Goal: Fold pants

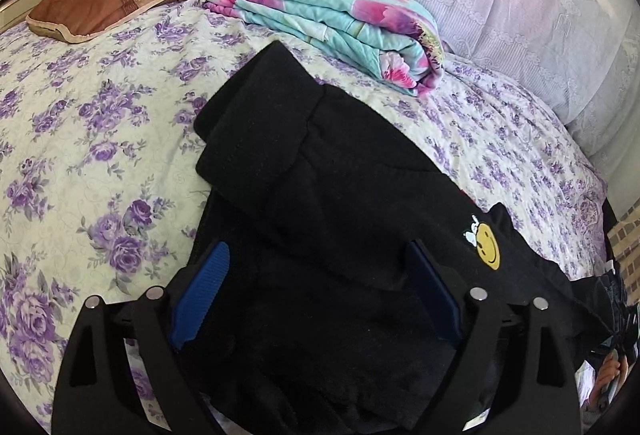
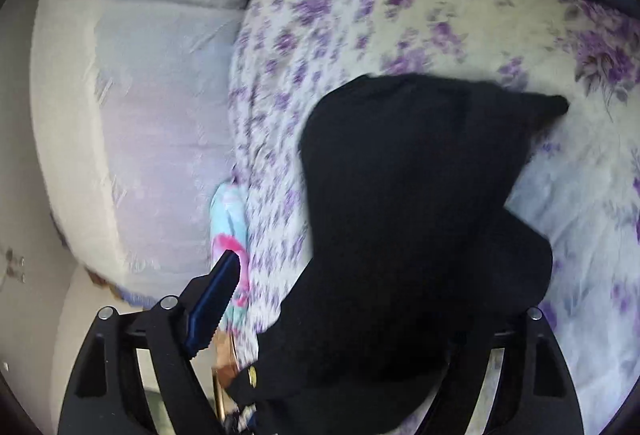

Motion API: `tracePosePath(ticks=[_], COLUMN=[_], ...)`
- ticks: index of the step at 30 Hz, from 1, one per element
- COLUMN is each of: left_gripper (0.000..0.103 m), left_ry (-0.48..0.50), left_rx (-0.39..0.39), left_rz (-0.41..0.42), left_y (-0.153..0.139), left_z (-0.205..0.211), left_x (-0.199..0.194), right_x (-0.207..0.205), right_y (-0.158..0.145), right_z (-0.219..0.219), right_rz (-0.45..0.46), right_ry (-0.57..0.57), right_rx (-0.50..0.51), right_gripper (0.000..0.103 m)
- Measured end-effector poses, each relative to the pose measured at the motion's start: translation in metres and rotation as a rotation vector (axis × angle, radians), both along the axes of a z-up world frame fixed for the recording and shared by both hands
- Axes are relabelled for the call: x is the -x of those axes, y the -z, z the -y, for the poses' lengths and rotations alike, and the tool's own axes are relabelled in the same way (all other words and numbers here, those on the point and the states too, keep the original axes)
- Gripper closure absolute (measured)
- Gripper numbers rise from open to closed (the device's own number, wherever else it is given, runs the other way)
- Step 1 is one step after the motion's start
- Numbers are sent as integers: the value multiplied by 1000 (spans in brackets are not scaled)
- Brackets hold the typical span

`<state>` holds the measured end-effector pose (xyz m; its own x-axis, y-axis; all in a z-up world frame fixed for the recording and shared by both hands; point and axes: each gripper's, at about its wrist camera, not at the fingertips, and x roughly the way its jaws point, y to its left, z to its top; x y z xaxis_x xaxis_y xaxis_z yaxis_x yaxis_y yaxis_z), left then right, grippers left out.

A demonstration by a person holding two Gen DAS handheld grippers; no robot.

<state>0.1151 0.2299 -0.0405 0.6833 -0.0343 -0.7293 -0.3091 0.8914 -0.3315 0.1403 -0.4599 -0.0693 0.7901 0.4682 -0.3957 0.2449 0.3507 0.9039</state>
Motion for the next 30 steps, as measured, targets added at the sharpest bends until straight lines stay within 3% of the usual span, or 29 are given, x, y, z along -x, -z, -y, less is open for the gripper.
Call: tracePosePath(ticks=[2, 5, 7, 8, 10, 12, 13, 14, 15, 16, 19, 20, 22, 25, 27, 28, 30], left_gripper=[13, 11, 10, 10, 8, 8, 8, 8, 8, 8, 7, 7, 6, 6, 6, 6, 6], left_ry=[1, 4, 4, 4, 0, -2, -2, -2, -2, -2, -2, -1, 1, 2, -2, -6, -11], left_rx=[-11, -17, -15, -13, -13, -14, -14, -14, -13, -13, -17, -20, -30, -37, -32, -31, -29], left_rz=[-8, -9, -9, -9, -12, -14, -12, -13, -13, -12, -15, -16, -20, -20, -18, -16, -13], left_y=[1, 2, 2, 3, 3, 4, 3, 3, 4, 4, 4, 5, 5, 5, 4, 4, 3], left_z=[1, 1, 1, 1, 1, 1, 1, 1, 1, 1, 1, 1, 3, 3, 3, 3, 1], left_x=[-1, -1, -1, -1, -1, -1, -1, -1, -1, -1, -2, -2, -4, -4, -3, -2, 0], right_x=[-1, 8, 21, 27, 39, 42, 39, 41, 49, 61, 101, 109, 112, 101, 83, 75, 63], right_y=[4, -8, -32, -49, -77, -94, -93, -87, -82, -79, -80, -81, -73, -52, -39, -34, -25], right_z=[22, 52, 54, 46, 27, 19, 26, 45, 62, 76, 91, 85, 66, 39, 24, 20, 19], right_rz=[43, 121, 179, 236, 327, 277, 211, 88, 9, -9, 13, 25, 61, 65, 32, 11, -23], right_ry=[88, 208, 254, 232, 191, 168, 170, 218, 284, 326, 339, 306, 150, 17, -28, -29, -23], right_rx=[-74, -46, 126, 244, 465, 704, 771, 808, 794, 737, 615, 587, 457, 303, 262, 269, 251], right_gripper=[20, 20, 28, 43, 55, 50, 40, 37, 35, 37, 34, 29, 29, 29, 34, 43, 51])
